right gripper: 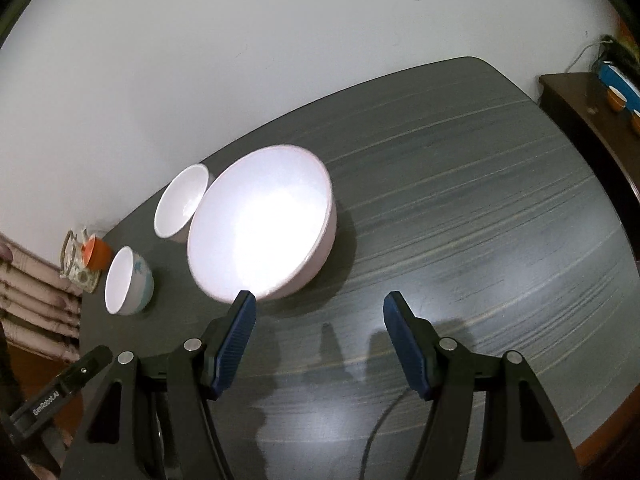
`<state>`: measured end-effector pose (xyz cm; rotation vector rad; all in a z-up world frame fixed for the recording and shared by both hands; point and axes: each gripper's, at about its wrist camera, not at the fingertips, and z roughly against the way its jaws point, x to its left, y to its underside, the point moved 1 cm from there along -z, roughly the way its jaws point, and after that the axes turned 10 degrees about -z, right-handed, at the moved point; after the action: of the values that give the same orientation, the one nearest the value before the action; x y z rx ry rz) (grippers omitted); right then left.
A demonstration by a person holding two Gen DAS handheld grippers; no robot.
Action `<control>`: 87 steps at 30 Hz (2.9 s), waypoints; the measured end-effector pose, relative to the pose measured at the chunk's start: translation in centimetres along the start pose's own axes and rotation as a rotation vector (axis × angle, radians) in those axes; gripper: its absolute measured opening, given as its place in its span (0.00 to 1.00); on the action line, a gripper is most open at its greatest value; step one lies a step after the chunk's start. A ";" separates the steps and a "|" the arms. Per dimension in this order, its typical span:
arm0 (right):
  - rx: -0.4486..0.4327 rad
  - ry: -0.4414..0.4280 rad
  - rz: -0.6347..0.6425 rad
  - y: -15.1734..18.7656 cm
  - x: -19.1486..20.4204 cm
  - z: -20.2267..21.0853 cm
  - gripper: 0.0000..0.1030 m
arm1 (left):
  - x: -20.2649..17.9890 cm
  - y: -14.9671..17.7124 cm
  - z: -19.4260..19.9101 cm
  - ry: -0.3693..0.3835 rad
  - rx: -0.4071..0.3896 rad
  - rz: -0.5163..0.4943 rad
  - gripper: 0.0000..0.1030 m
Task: Organize plates and bowls
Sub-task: 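Move both grippers to the rim of the large pink-rimmed bowl, then close both grippers on the rim of the large pink-rimmed bowl, then lift and carry the pink-rimmed bowl with both grippers toward the plate stack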
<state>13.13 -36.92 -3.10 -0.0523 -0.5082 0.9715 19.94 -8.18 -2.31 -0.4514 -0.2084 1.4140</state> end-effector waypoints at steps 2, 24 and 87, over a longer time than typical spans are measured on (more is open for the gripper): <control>0.003 -0.001 -0.006 -0.8 -0.1 -0.4 0.62 | -0.7 -1.2 -0.8 0.021 0.012 0.013 0.60; 0.111 0.011 0.001 -5.5 0.9 -7.7 0.62 | -4.4 -9.3 -11.9 0.166 0.142 0.131 0.60; 0.173 -0.019 0.130 11.7 8.1 -1.6 0.16 | 3.2 6.4 -0.2 0.172 0.136 0.128 0.17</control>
<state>8.48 -23.46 -4.48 0.0799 -0.4404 1.1409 14.78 -4.54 -5.56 -0.4780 0.0565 1.4949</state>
